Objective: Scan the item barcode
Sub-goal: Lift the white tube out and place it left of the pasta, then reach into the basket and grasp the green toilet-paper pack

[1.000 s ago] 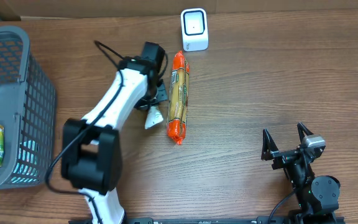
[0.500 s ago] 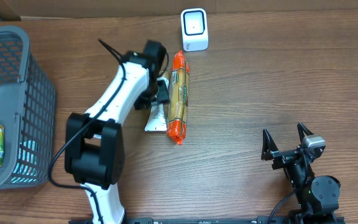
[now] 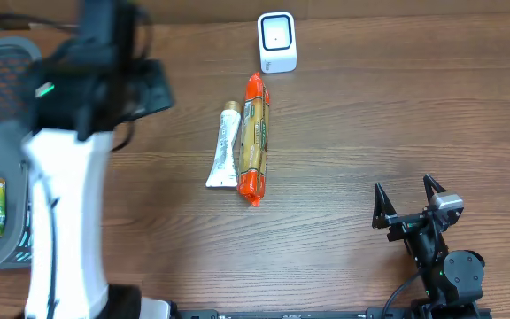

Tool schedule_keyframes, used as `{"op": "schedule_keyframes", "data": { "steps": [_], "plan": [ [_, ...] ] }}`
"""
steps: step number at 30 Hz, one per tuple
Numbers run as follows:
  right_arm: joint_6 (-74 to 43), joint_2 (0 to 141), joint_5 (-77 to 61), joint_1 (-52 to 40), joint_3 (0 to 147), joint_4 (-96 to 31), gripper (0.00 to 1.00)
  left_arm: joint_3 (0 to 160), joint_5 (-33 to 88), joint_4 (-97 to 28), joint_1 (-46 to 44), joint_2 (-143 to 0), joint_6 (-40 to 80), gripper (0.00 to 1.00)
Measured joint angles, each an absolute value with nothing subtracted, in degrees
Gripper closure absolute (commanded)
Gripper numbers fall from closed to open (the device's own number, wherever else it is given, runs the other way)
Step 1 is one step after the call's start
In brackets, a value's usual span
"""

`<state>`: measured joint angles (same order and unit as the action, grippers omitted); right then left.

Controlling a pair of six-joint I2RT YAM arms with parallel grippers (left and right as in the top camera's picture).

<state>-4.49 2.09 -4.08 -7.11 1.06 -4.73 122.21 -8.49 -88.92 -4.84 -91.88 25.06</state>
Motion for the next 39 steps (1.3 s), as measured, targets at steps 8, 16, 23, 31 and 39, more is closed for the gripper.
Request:
{"op": "schedule_keyframes", "data": {
  "steps": [8, 16, 23, 31, 39],
  "plan": [
    [-4.49, 2.09, -4.08, -7.11, 1.08, -4.75, 0.00, 122.41, -13.82, -96.27, 17.06, -84.07, 23.86, 0.34],
    [-4.47, 2.09, -4.08, -7.11, 1.06, -4.75, 0.00, 116.33, -10.02, -86.63, 39.35, -84.01, 21.98, 0.34],
    [-4.49, 2.09, -4.08, -7.11, 1.06, -4.75, 0.00, 104.95, -6.59, -77.65, 47.57, -86.91, 21.82, 0.36],
    [-4.51, 2.09, -4.03, -7.11, 1.08, -4.75, 0.00, 99.33, -5.34, -69.32, 48.86, -95.77, 19.16, 0.32],
    [-4.49, 2.09, -4.05, -7.11, 1.06, -4.71, 0.00, 99.15, -5.13, -71.72, 49.45, -104.55, 10.87, 0.29]
  ]
}}
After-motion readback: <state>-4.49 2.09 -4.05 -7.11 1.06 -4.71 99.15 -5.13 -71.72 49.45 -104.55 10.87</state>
